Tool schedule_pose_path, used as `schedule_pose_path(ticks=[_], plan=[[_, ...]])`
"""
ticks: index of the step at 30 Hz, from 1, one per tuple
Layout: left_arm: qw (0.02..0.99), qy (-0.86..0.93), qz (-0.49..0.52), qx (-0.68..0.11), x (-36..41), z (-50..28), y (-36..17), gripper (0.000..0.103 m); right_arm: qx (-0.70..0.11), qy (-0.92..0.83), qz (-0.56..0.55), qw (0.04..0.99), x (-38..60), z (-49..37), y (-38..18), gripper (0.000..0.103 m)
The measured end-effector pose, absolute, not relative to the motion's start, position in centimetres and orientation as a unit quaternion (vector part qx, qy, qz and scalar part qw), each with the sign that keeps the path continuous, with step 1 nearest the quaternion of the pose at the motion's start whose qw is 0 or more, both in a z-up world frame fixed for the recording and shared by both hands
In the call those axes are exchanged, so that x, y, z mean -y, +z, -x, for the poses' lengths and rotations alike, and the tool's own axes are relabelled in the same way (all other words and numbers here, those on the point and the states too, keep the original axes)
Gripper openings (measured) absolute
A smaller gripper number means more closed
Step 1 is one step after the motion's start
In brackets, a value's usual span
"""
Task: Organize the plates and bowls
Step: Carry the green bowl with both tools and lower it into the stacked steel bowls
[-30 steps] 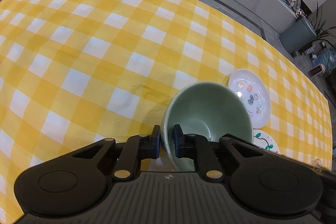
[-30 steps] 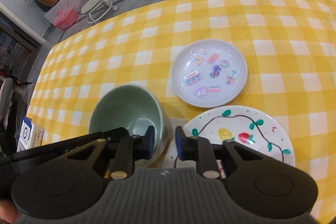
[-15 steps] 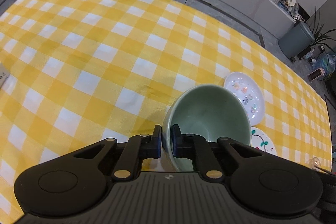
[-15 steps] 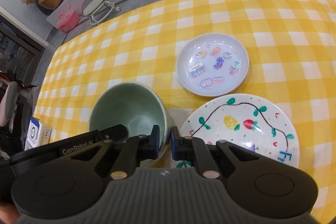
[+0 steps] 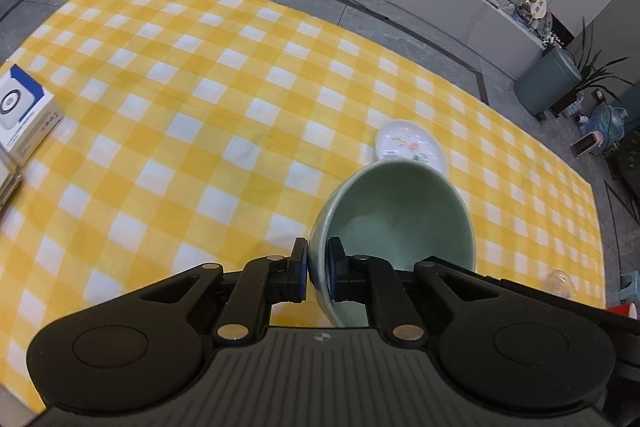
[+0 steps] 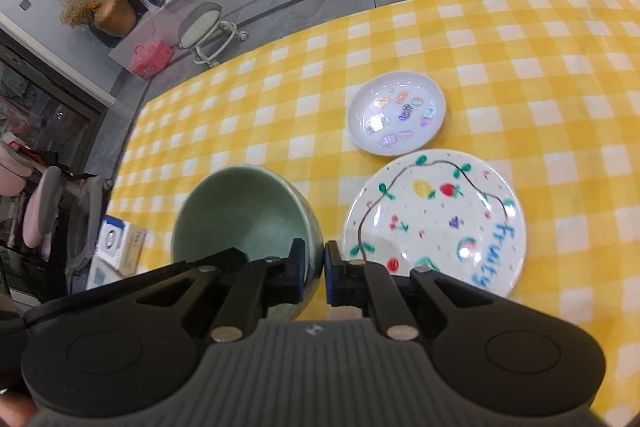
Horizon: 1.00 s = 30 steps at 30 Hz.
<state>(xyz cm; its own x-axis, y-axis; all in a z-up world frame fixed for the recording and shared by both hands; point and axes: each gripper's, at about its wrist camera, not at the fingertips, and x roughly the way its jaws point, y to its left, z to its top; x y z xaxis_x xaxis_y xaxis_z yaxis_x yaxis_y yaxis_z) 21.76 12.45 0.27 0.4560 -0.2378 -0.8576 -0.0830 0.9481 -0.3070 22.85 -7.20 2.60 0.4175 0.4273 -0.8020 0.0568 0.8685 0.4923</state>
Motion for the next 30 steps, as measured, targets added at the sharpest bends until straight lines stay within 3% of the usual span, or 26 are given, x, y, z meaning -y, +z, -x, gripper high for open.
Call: schedule_pose_path(ticks=[14,30], plan=[[0.839,-0.057,0.159,-0.517,-10.7,-14.4,3.1,0.011,-0.509,0.129,-0.226,0.821,9.9,-14.3,6.5,0.007],[0.81,-0.068,0.166,-0.558,-9.2,-10.6,0.8,0.011,-0.534,0.125,-0.225,0.805,12.0,-10.1,4.6,0.007]])
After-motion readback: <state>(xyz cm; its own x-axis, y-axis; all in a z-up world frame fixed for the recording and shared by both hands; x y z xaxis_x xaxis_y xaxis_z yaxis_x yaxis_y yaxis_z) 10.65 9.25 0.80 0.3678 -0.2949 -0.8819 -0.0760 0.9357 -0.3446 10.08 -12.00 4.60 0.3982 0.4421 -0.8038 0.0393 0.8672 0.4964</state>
